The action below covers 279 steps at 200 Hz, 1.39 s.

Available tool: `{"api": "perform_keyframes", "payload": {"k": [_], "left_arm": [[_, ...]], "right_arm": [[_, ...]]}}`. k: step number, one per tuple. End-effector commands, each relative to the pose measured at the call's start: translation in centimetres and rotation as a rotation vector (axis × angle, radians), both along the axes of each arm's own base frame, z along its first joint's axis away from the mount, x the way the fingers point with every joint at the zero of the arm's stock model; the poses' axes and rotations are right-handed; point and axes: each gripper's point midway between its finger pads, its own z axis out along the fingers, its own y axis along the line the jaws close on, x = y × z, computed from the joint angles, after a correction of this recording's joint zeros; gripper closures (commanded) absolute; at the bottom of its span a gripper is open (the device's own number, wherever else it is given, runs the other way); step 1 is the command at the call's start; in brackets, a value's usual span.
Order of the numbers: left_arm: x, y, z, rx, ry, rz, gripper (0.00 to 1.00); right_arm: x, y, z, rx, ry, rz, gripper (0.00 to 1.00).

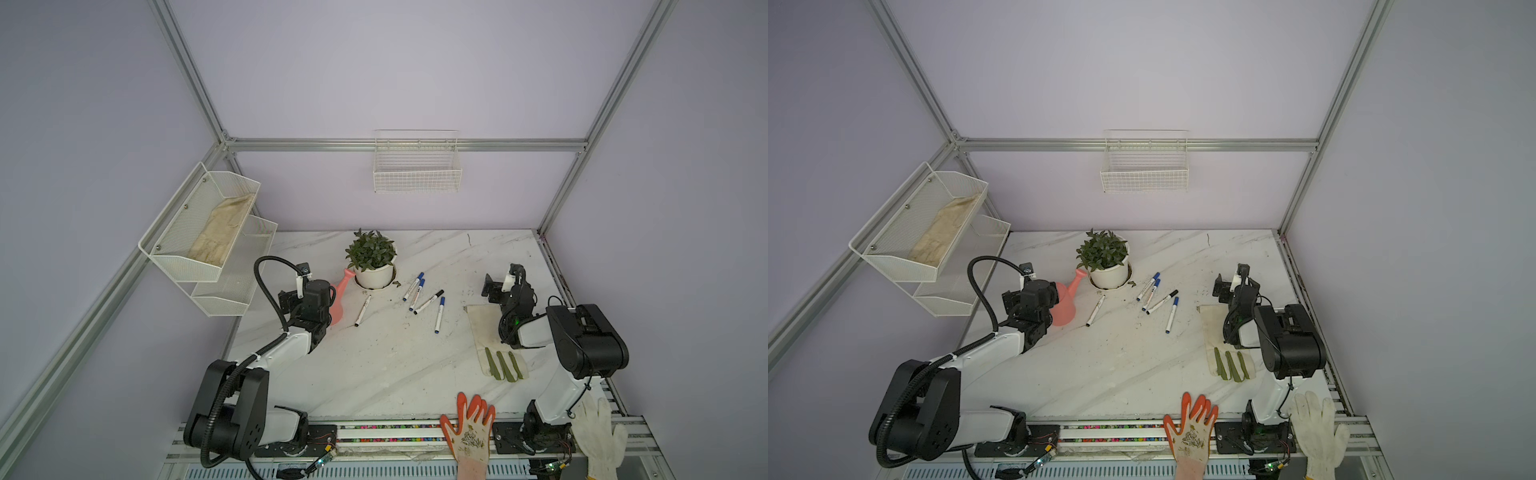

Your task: Insert the pens into the pen caps

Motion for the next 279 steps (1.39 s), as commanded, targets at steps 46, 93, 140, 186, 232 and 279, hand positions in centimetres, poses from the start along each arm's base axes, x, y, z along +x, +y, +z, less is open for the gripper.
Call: {"api": "perform_keyframes", "payload": {"k": [46, 93, 140, 186, 232, 279], "left_arm": [[2.0, 0.6, -2.0, 0.105, -0.016, 0.016, 0.0], [3.5, 1.4, -3.7, 0.075, -0.032, -0.036, 0.0], [1.9, 1.3, -3.1, 0.013, -0.143, -0.104, 0.0], [2.2, 0.2, -4.2, -0.046, -0.182, -0.271, 0.0], [2.1, 0.2, -4.5, -0.058, -0.166, -0.271, 0.0], [2.1, 0.2, -4.5, -0.057, -0.166, -0.271, 0.0]], "right_arm": [[-0.1, 0.0, 2.5, -0.002, -0.113, 0.011, 0.03], [-0.1, -0.1, 2.5, -0.002, -0.11, 0.008, 0.03], [-0.2, 0.0, 2.6, -0.002, -0.114, 0.009, 0.03], [-0.2, 0.0, 2.5, -0.002, -0.113, 0.01, 0.03], [-0.2, 0.1, 2.4, -0.011, -0.098, 0.005, 0.03], [0.1, 0.4, 2.2, -0.018, -0.096, 0.006, 0.03]]}}
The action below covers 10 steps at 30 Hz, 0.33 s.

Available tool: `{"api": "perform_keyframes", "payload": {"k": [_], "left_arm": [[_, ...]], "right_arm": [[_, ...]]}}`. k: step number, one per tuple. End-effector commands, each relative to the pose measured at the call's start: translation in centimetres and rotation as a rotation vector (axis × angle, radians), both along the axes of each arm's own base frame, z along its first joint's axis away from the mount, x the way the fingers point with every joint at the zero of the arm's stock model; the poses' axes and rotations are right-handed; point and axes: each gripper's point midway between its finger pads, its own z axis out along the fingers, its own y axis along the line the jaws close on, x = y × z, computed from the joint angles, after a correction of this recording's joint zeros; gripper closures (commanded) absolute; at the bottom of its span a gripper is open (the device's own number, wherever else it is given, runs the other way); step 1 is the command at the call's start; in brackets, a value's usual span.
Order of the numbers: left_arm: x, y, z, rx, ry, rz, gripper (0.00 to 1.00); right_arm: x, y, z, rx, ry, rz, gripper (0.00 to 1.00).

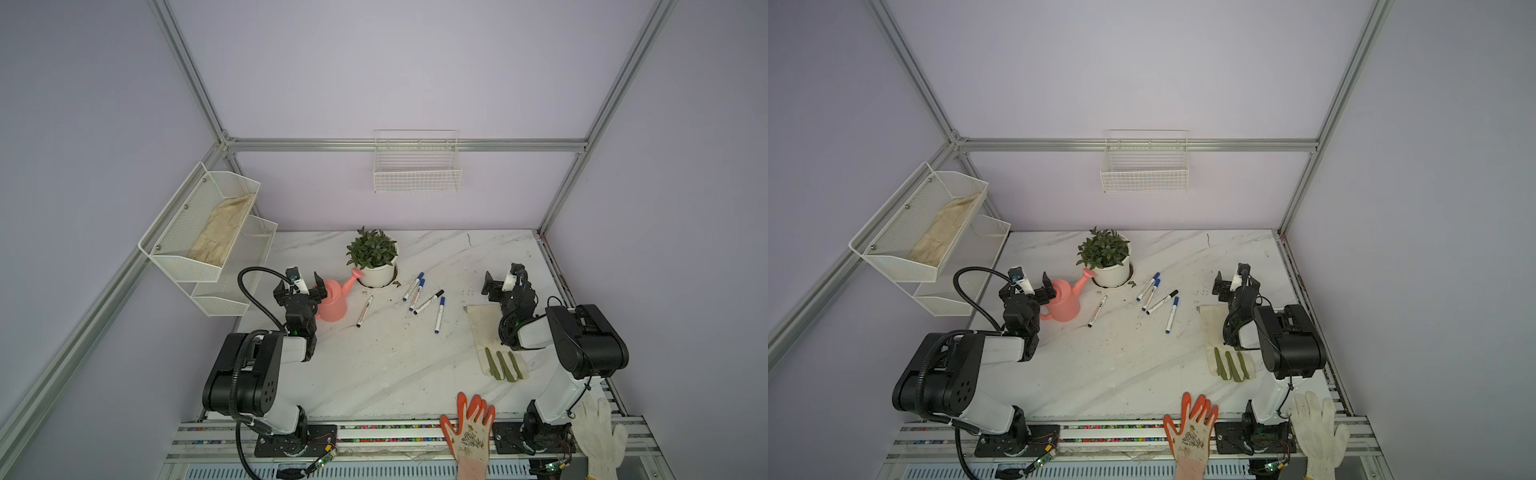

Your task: Insert the pens into the pen caps

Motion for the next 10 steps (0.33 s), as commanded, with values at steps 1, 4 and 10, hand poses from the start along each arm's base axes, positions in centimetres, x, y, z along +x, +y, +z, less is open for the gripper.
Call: {"api": "perform_keyframes", "payload": {"k": [1, 4, 10], "left_arm": [[-1.23, -0.29, -4.65, 0.035, 0.162, -0.026, 0.0], [-1.2, -0.23, -4.7, 0.035, 0.165, -0.024, 0.0], [-1.2, -0.27, -4.62, 0.035, 0.163, -0.025, 0.0]], "right_arm": [[0.15, -0.01, 0.91, -0.021, -0.033, -0.006, 0.03], [0.32, 0.09, 0.79, -0.018, -0.03, -0.002, 0.03], [-0.45, 0.08, 1.18, -0.025, -0.056, 0.004, 0.03]]}}
